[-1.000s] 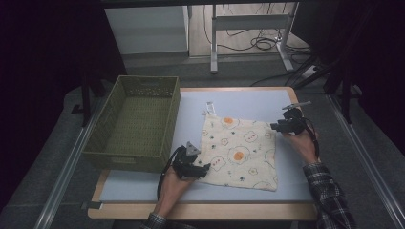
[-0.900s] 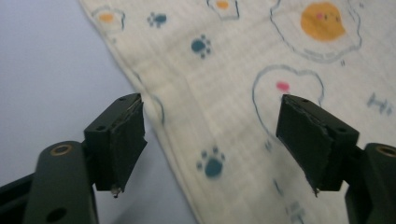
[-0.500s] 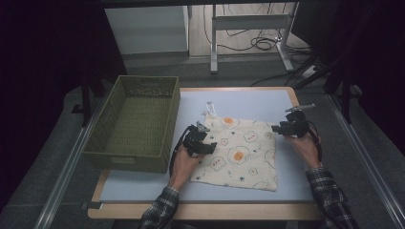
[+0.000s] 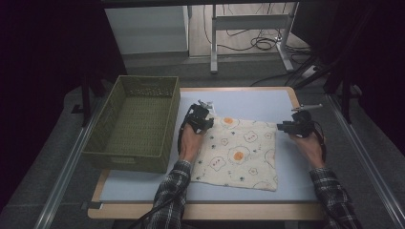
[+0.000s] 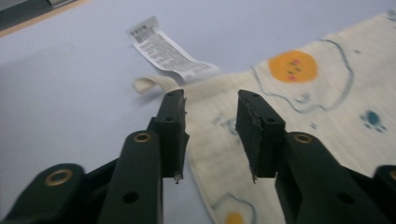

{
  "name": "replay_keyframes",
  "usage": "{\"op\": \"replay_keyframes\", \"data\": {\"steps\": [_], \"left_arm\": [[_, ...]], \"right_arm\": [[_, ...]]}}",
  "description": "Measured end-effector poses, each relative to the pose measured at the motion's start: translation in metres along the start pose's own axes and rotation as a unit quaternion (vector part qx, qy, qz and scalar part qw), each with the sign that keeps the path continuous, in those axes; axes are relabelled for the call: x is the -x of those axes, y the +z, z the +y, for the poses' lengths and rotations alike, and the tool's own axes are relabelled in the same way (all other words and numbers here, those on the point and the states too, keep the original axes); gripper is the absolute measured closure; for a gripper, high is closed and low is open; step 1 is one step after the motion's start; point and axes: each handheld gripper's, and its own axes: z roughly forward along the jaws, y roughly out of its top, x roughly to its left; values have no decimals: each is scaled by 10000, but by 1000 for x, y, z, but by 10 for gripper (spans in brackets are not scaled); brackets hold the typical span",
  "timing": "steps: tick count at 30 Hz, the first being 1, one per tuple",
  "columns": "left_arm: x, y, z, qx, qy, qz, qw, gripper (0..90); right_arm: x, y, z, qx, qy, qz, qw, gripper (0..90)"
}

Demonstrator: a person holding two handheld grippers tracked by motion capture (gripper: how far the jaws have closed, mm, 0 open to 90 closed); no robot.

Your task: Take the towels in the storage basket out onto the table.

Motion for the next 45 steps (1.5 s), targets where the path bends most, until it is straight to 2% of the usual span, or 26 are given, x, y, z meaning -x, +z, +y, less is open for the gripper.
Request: {"op": "replay_keyframes", "data": {"steps": [5, 7, 9, 14, 17, 19, 21, 23, 25, 27, 28, 31, 35, 37, 38, 40, 45], "left_arm": [[-13, 14, 4, -149, 13, 125, 9998, 680], [-17, 18, 4, -142, -11, 39, 9999, 679], [-18, 21, 4, -101, 10, 56, 9999, 670], [-17, 29, 4, -67, 189, 185, 9996, 577], [-19, 35, 4, -193, 247, 293, 9991, 503], [-22, 37, 3, -156, 173, 206, 9995, 489], [-26, 38, 2, -129, 19, 20, 9999, 495], [-31, 38, 0, -107, -193, -299, 9993, 558], [-31, 38, -2, -45, -204, -445, 9988, 641], [-31, 38, -2, -29, -162, -628, 9979, 795], [-29, 38, -1, -47, -96, -618, 9980, 857], [-25, 36, 1, -32, 112, -443, 9990, 880], [-28, 32, 7, 229, 43, -215, 9995, 882], [-32, 28, 11, 336, -51, -194, 9992, 882], [-32, 26, 13, 335, -30, -173, 9993, 881], [-31, 21, 12, 359, 64, -109, 9993, 881], [-29, 5, 0, 663, -23, -153, 9977, 881]], "right_arm": [[0, 3, 4, -6, 24, -13, 10000, 716], [0, 5, 5, -1, 31, -27, 10000, 732], [1, 9, 6, -17, 73, -5, 10000, 732], [1, 21, 6, -46, 138, -4, 9999, 680], [-1, 28, 6, -59, 94, -46, 9999, 631], [-3, 32, 8, -65, 43, -112, 9999, 601], [-5, 36, 10, -142, -54, -196, 9997, 601], [-7, 41, 11, -279, -190, -318, 9989, 665], [-9, 41, 12, -317, -133, -201, 9992, 777], [-11, 42, 13, -371, -206, -115, 9990, 841], [-12, 42, 14, -399, -264, -141, 9988, 848], [-12, 43, 17, -445, -388, -256, 9979, 855], [-4, 46, 26, -378, -311, -382, 9981, 855], [0, 45, 34, -252, -256, -424, 9985, 855], [1, 45, 38, -197, -236, -453, 9985, 854], [1, 42, 43, -134, -223, -403, 9989, 854], [-6, 31, 39, -28, -268, -202, 9994, 854]]}}
